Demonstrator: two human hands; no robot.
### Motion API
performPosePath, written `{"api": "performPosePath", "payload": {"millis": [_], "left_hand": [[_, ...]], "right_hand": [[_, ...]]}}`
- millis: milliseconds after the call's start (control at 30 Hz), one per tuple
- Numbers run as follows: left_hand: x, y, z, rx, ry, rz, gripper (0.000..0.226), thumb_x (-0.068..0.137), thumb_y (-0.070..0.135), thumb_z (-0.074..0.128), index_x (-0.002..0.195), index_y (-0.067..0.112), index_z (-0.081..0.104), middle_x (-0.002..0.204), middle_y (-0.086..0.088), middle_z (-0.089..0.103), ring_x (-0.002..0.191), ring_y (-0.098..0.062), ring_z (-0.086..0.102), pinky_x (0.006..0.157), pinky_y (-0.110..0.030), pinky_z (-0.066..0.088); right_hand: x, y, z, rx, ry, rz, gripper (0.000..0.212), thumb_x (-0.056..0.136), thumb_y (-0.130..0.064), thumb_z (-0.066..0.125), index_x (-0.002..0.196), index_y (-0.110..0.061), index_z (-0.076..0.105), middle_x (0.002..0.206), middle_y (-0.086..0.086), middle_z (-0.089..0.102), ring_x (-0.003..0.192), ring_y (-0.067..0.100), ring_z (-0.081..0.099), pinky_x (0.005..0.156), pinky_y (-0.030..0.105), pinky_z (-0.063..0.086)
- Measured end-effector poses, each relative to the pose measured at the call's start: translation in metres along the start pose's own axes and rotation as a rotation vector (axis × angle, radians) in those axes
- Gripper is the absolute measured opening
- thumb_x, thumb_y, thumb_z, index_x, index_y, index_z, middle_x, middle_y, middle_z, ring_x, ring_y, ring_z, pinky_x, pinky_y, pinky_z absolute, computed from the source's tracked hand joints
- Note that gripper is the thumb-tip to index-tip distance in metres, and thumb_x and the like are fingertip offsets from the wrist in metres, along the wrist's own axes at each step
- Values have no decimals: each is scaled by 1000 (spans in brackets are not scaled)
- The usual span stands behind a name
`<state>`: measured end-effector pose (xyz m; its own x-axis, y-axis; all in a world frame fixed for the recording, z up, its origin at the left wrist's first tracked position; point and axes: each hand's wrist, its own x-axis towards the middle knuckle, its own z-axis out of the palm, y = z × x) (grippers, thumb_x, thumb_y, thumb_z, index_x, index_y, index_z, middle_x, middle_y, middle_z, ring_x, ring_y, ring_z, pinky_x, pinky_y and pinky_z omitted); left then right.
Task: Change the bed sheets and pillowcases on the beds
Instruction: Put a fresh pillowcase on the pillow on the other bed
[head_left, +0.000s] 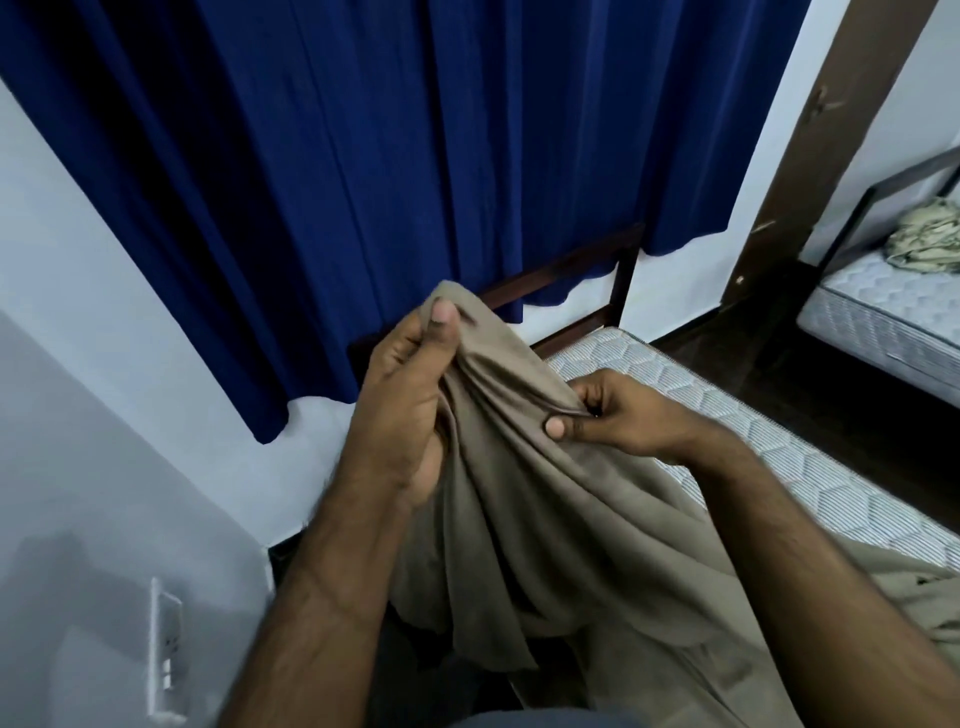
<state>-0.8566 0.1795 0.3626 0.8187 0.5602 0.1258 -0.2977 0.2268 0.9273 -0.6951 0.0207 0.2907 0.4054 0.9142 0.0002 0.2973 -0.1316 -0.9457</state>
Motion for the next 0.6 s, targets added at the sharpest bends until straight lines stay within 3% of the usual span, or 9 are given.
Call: {"api": "performPosePath", "payload": {"millis": [67,133,200,300,367,433,500,600], "left_hand": [[2,-5,1,-32,44,-19,28,102,29,53,84,13,65,88,-6,67,89,-16,64,87,-32,57],[4,-11,1,95,102,47,34,105,31,50,81,13,65,81,-5,65,81,-15,62,78,-31,56],[6,-17,-1,214,159,125,38,105,35,50,82,8,63,76,-7,58,75,-16,56,69,-31,51],[11,-19,-5,236,243,172,39,106,36,50,80,10,61,73,-6,54,72,-17,52,66,-31,49],[15,-19,-9,267,249,225,42,105,39,50,80,7,61,75,-9,55,73,-21,53,69,-38,49],[16,-20,-11,377,219,282,48,104,44,50,82,2,60,73,-8,57,71,-20,54,68,-40,50],[15,-20,-9,456,200,312,50,104,43,51,74,3,54,65,-3,50,63,-16,48,60,-34,44],[14,-23,-7,522,203,338,51,103,45,53,61,16,44,56,7,40,55,-10,38,53,-26,37]], "right_hand": [[1,6,-1,-5,65,-8,46,85,-44,76,74,-1,63,71,7,60,67,18,54,61,33,44],[1,6,-1,31,133,-45,50,86,-40,76,74,6,60,70,11,56,66,19,51,61,34,42],[0,1,-2,67,151,-93,37,92,-29,68,67,-3,59,65,3,49,61,14,44,56,26,37],[-2,-9,-5,34,105,-123,39,98,-26,60,64,-7,53,65,2,39,61,13,35,55,24,28],[-2,-8,-7,13,78,-116,37,100,-23,60,72,2,57,71,9,43,67,19,39,60,30,31],[-1,-5,-7,18,90,-126,29,100,-20,60,91,6,69,83,12,57,78,20,54,69,32,43],[-1,-5,-6,32,135,-150,23,100,-17,59,109,-2,74,99,8,67,93,15,64,82,28,49],[0,-8,-6,45,273,-194,21,100,-9,58,113,-5,74,100,-2,71,94,7,66,83,20,48]]}}
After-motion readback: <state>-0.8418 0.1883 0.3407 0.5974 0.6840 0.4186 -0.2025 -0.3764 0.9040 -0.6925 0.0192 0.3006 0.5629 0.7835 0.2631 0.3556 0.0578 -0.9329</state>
